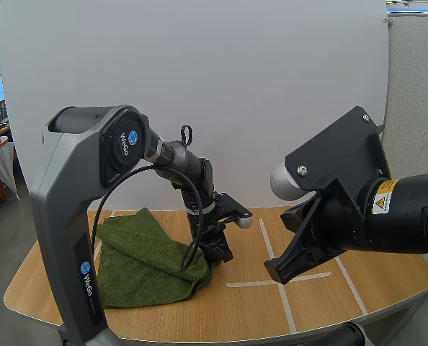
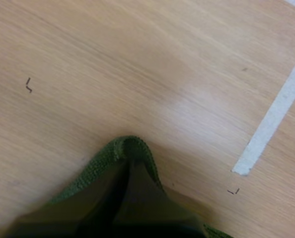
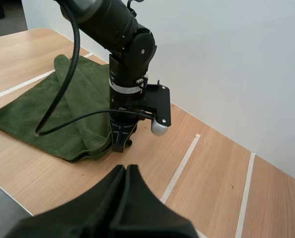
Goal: Fold the towel
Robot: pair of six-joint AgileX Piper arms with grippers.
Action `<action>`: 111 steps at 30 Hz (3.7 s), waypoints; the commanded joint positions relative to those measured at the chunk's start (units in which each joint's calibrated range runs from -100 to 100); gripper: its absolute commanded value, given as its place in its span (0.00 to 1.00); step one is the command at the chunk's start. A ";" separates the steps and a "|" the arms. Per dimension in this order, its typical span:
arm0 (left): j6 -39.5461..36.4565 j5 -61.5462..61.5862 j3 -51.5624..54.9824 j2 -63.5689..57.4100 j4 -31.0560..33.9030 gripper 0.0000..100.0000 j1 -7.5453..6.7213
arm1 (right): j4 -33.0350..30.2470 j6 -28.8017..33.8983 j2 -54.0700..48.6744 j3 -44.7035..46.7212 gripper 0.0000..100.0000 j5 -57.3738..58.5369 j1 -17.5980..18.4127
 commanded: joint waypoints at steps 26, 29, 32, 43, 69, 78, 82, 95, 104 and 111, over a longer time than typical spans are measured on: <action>1.76 11.06 13.50 -25.89 0.48 0.00 8.48 | 3.15 -0.48 -0.30 0.15 0.00 0.00 0.31; 2.18 11.23 15.08 -29.73 0.48 0.00 9.83 | 3.15 -0.48 -0.30 0.15 0.00 0.00 0.31; 3.21 13.29 15.89 -33.65 0.60 0.00 11.33 | 3.16 -0.48 -0.30 0.15 0.00 0.00 0.55; 7.64 17.05 23.64 -43.23 0.01 0.00 17.44 | 3.16 -0.48 -0.30 0.15 0.00 0.00 0.78; 27.71 15.59 31.52 -53.44 -8.56 0.00 35.99 | 5.36 -1.23 -0.30 0.15 0.00 0.00 0.79; 27.96 10.28 31.52 -53.44 -9.78 0.00 38.04 | 5.36 -1.23 -0.30 0.15 0.00 0.00 0.79; 29.07 10.13 31.52 -53.44 -9.78 0.00 39.55 | 5.36 -1.23 -0.30 0.15 0.00 0.00 0.79; 37.11 9.35 32.76 -50.40 -14.24 0.00 46.86 | 5.36 -1.23 -0.30 0.15 0.00 0.00 0.79; 38.73 9.00 33.34 -45.75 -16.85 0.00 48.13 | 5.36 -1.23 -0.30 0.15 0.00 0.00 0.79; 38.73 6.32 33.19 -47.39 -19.18 0.45 48.13 | 5.36 -1.23 -0.30 0.15 0.00 0.00 0.79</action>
